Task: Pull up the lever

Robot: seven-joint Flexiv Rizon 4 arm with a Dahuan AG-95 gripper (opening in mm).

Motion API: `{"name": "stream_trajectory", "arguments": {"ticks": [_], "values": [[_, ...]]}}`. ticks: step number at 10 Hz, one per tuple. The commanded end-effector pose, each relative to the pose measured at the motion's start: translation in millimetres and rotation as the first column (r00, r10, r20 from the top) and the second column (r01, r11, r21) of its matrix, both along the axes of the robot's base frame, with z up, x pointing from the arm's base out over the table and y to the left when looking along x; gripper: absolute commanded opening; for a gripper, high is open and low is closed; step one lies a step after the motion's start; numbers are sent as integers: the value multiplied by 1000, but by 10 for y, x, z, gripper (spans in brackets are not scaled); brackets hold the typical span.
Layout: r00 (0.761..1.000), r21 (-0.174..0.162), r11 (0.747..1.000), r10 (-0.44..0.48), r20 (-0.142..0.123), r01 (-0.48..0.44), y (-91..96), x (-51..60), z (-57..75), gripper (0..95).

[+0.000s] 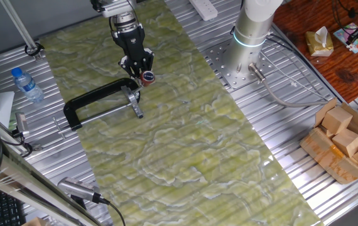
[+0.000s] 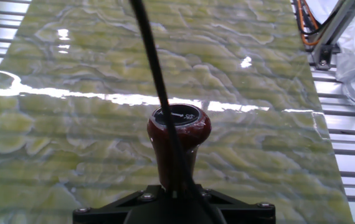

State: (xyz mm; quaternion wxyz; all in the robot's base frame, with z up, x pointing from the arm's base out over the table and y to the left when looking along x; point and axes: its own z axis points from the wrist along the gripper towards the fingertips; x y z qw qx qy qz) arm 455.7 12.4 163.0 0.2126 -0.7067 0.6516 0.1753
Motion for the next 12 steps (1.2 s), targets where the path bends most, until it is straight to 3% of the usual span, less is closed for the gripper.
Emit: {"name": "stream_trajectory", "arguments": {"ticks": [1,6,12], "values": [[1000,-6,1000,-11,-6,11,5,-9,38,0],[1000,-14,1000,-15,-12,15,5,-9,38,0],[1000,19,1000,-7,-9,7,5,-9,38,0]]}}
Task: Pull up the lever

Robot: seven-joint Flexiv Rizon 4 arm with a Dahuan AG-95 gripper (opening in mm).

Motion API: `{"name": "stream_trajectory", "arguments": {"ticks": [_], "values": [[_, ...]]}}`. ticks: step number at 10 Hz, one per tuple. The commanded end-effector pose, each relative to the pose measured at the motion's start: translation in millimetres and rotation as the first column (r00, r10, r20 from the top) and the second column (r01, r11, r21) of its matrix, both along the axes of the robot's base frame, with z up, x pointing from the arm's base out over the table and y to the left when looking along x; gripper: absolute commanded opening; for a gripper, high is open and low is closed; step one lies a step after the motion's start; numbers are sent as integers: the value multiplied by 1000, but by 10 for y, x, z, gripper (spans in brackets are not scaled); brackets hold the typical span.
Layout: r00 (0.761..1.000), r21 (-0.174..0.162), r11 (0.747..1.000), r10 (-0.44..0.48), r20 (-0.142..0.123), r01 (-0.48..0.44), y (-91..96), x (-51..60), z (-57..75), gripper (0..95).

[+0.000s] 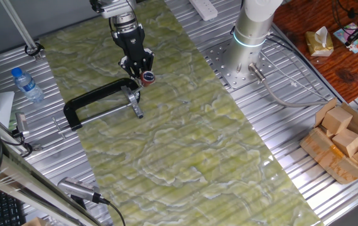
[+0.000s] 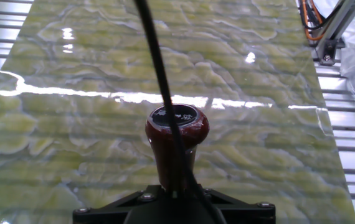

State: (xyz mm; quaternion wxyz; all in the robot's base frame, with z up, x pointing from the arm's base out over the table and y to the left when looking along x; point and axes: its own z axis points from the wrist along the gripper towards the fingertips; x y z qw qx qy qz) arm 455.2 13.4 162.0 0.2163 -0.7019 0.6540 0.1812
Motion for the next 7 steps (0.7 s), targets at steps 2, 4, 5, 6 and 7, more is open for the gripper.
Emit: {"name": "stream_trajectory", "arguments": {"ticks": [2,4,5,6,7], "values": [[1000,15,1000,8,8,-8,-65,-24,80,0],[1000,36,999,7,11,-8,-87,-31,93,0],[1000,39,999,7,17,-7,-104,-37,102,0],[1000,42,999,6,17,-7,-115,-41,108,0],[1000,42,999,7,17,-7,-116,-41,109,0]]}}
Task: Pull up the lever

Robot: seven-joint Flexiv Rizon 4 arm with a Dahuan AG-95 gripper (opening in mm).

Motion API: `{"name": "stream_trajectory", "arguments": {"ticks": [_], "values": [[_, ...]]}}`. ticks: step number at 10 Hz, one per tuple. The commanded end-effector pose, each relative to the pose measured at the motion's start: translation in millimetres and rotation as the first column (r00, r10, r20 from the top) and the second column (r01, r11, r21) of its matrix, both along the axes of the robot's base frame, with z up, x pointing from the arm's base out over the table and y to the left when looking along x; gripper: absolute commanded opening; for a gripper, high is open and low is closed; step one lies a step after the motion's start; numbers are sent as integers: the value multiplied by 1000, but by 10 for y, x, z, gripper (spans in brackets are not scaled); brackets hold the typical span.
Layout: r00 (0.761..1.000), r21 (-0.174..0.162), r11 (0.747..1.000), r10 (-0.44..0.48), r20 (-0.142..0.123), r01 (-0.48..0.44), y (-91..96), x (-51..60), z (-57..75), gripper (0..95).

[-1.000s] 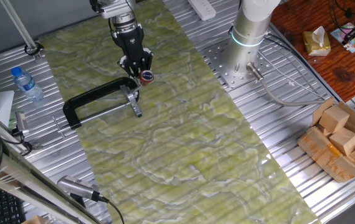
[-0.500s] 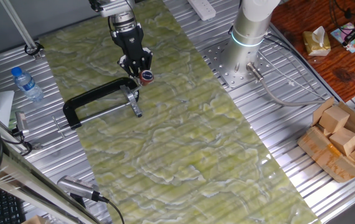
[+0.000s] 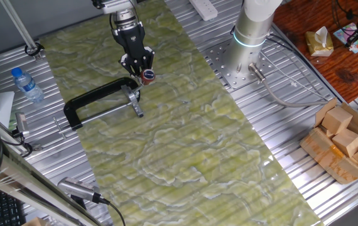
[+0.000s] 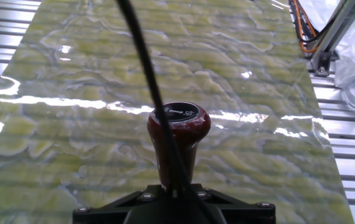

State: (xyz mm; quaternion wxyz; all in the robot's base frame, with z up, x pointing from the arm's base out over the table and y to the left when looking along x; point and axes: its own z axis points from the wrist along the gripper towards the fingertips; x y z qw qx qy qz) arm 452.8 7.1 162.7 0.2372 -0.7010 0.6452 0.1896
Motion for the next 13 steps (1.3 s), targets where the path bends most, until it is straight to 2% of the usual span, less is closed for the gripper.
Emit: {"name": "stream_trajectory", "arguments": {"ticks": [1,4,9,13], "values": [[1000,5,1000,0,-2,0,-54,-17,104,0],[1000,29,1000,5,-5,-5,-75,-16,119,0],[999,35,998,45,-25,-44,-97,-24,129,0],[998,61,997,54,-23,-52,-133,-38,145,0]]}}
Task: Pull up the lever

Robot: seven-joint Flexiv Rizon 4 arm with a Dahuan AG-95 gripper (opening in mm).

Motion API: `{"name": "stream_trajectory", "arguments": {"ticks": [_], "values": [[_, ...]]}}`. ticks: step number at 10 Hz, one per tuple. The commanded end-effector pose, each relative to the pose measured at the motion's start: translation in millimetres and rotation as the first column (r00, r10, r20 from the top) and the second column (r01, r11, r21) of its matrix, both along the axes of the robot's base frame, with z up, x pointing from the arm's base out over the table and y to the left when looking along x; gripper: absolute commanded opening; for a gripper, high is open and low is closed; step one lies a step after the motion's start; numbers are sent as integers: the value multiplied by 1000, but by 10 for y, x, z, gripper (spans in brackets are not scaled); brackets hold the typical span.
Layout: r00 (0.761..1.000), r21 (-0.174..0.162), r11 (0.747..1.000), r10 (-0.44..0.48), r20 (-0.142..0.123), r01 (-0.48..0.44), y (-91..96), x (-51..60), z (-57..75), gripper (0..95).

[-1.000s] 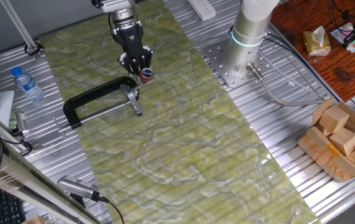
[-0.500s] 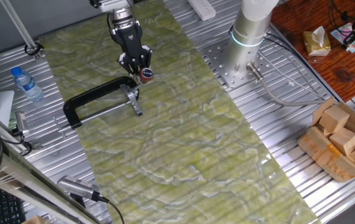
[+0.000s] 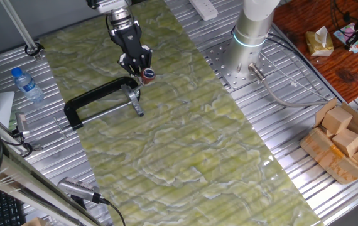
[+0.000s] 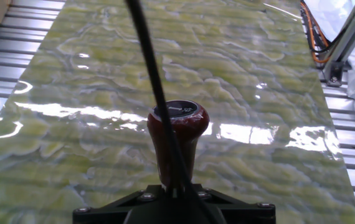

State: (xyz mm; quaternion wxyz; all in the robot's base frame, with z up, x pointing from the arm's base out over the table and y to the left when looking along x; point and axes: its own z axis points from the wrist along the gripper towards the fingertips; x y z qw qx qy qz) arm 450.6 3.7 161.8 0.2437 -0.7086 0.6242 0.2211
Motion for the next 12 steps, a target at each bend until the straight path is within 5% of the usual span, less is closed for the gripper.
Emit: {"name": "stream_trajectory", "arguments": {"ticks": [1,7,8,10,11,12], "values": [[1000,11,1000,-1,-3,1,-116,-23,163,0],[1000,15,1000,-4,-4,4,-142,-28,158,0],[1000,-19,1000,-4,-4,4,-141,-27,157,0],[1000,-36,999,2,-4,-2,-143,-24,139,0],[1000,-121,992,-21,-14,19,-142,-18,113,0],[999,-169,985,-27,-20,24,-115,-4,90,0]]}}
